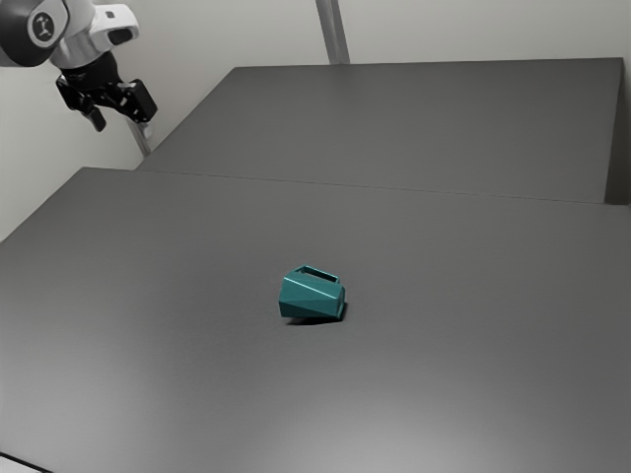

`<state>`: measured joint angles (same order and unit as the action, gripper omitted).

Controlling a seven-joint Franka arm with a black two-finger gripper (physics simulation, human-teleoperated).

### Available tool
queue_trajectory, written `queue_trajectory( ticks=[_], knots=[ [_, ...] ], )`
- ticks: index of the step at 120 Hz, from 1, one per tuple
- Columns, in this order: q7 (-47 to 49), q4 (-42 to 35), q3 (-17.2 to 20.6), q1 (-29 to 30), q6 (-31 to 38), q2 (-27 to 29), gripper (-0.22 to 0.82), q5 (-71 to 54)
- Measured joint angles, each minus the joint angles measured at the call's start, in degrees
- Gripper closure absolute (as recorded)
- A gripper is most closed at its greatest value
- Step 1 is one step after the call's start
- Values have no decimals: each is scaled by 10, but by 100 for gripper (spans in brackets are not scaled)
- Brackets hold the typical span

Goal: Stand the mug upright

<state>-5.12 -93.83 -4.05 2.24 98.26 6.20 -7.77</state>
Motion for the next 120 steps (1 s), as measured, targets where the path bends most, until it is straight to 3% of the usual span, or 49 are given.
queue_trajectory(
  ticks=[53,87,120],
  knots=[
    [-31,-16,1,3,40,-24,0,82],
    [-29,-99,-28,0,55,-94,0,237],
    [-29,-112,-30,24,75,-173,0,340]
  ],
)
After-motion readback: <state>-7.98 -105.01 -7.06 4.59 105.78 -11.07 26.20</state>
